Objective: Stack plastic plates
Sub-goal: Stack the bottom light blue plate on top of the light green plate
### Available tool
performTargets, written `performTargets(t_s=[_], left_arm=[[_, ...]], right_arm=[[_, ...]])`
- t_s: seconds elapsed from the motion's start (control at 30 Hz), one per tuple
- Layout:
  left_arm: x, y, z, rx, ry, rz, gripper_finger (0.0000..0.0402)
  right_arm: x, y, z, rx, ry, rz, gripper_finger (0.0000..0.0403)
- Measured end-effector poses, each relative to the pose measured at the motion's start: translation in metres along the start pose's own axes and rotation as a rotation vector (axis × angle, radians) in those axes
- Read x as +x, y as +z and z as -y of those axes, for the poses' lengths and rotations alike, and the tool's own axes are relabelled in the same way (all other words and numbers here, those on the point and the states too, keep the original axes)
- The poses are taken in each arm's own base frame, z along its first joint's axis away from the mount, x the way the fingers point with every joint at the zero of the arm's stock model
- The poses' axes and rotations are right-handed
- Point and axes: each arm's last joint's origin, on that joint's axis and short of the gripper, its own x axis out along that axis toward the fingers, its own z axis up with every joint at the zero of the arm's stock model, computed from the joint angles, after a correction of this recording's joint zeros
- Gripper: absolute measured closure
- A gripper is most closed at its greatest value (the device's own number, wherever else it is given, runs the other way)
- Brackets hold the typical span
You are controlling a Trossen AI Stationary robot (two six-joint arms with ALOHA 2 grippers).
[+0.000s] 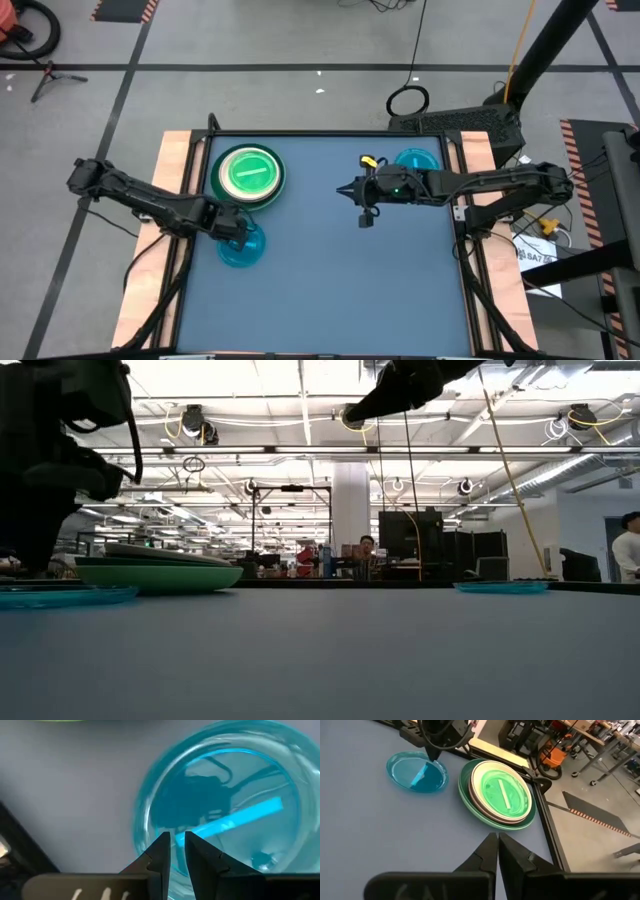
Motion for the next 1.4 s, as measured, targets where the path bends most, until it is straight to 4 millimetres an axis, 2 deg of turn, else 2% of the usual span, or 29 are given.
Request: performTargets(t_s=[0.33,0.63,0.73,0.87,0.97,1.1,1.2,1.4], left_arm=[[0.023,0.000,0.023,0.002,0.021,0.018,0.0339],[0.038,0.007,0.073,0.035,-0.331,0.133,0.0339],[0.033,0.009,0.087,0.115,-0.451,0.176,0.0339],[0.010,0.013,0.096,0.239,-0.418,0.179,0.0339],[-0.012,0.013,0.095,0.372,-0.282,0.149,0.0339],[-0.031,0.010,0.075,0.518,-0.068,0.092,0.0339],[-0.029,0.011,0.054,0.475,0.050,0.036,0.0339],[-0.022,0.008,0.028,0.317,0.074,0.050,0.0339]], right_arm=[[0.000,0.000,0.000,-0.012,0.001,-0.002,0.0394],[0.000,0.000,0.000,-0.013,0.001,-0.002,0.0394],[0.000,0.000,0.000,-0.013,0.001,-0.003,0.0394],[0.000,0.000,0.000,-0.012,0.001,-0.003,0.0394],[0.000,0.000,0.000,-0.011,0.002,-0.004,0.0394],[0.000,-0.001,0.000,-0.010,0.005,-0.010,0.0394],[0.000,-0.001,-0.001,-0.008,0.005,-0.012,0.0394],[0.000,-0.001,-0.001,-0.005,0.005,-0.013,0.0394]])
